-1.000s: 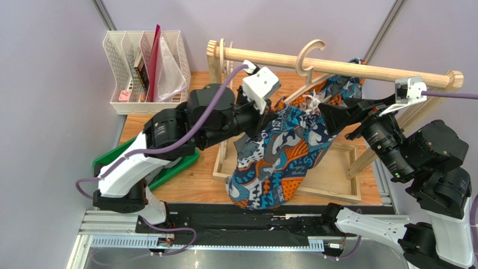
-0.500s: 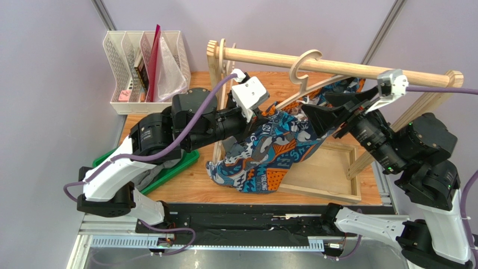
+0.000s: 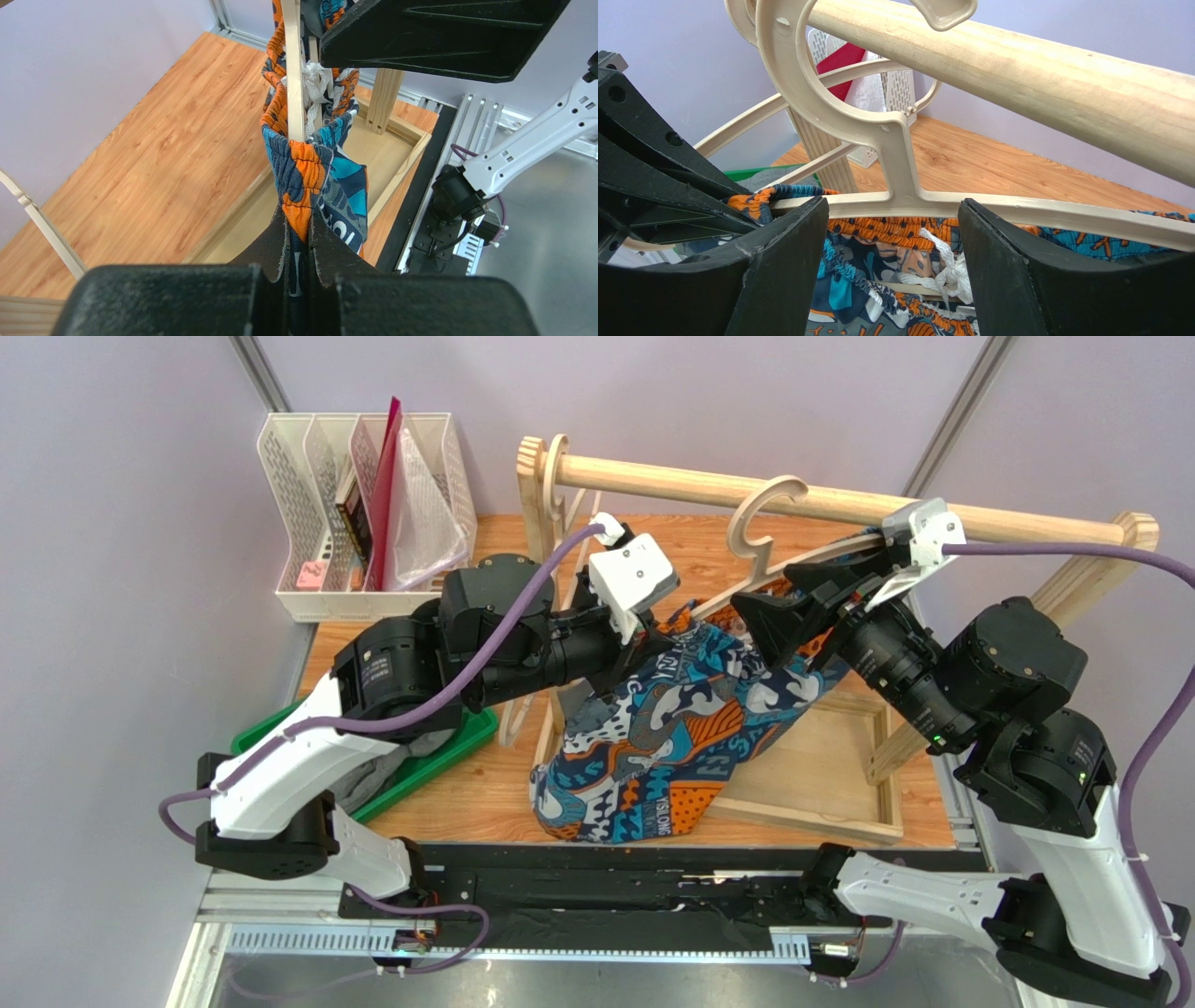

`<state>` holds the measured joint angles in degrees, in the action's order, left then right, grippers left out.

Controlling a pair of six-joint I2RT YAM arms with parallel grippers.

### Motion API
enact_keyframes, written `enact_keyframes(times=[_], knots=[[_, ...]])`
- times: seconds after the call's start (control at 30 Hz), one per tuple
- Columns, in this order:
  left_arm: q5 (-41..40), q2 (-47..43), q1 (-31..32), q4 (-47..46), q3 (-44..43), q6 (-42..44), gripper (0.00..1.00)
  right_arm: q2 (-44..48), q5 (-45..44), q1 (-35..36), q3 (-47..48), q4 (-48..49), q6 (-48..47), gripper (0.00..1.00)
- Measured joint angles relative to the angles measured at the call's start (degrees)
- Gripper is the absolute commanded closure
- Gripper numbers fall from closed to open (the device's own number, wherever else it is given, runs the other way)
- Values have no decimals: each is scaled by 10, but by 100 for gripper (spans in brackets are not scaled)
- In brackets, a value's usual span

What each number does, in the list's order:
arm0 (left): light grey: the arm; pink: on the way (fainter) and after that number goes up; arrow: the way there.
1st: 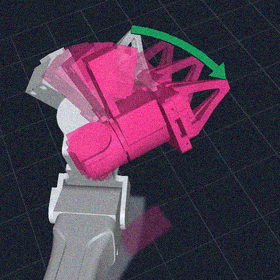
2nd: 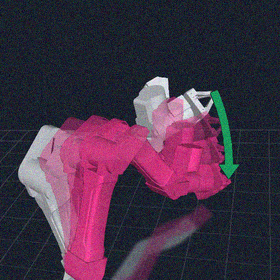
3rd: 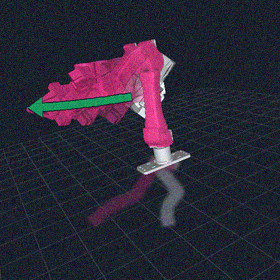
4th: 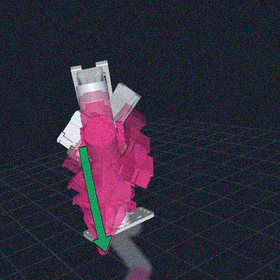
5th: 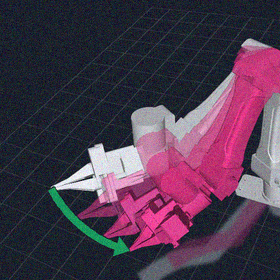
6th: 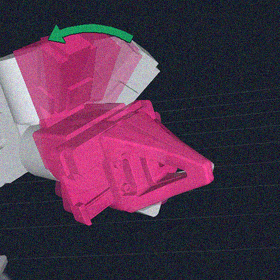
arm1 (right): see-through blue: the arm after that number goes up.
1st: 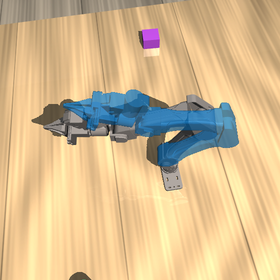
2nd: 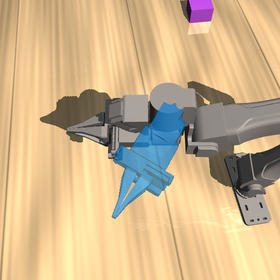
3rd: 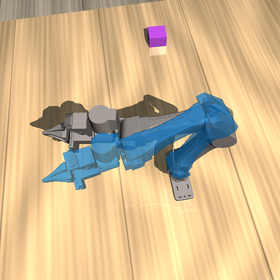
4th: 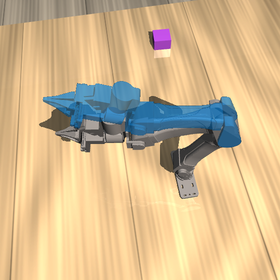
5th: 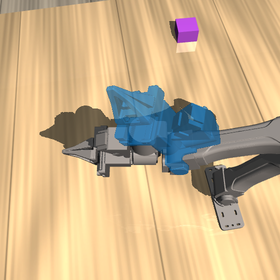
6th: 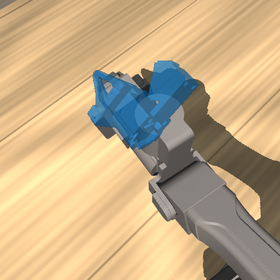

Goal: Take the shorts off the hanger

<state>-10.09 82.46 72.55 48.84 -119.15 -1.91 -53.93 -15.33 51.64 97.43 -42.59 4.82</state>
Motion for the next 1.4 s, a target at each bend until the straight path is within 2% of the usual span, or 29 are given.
enact_keyframes(times=[0.2,0.6,0.83,1.2,1.3,1.33,1.4], knots=[[9,0,-2,0,0,-3,100,1,-1,0,0,1,-19,33],[25,-2,-3,-3,7,-19,100,8,-19,0,-11,8,-53,29],[71,-6,-2,-6,5,-20,100,2,-21,0,3,13,-59,28],[81,-6,-2,-1,2,-21,100,-3,-19,0,-2,21,-58,54],[80,-3,-2,0,2,-23,100,-2,-10,0,-12,31,-58,68],[80,-2,-2,0,1,-23,100,-2,-10,0,-14,33,-61,82],[80,1,-3,-2,0,-26,100,-1,-7,0,-21,40,-67,100]])
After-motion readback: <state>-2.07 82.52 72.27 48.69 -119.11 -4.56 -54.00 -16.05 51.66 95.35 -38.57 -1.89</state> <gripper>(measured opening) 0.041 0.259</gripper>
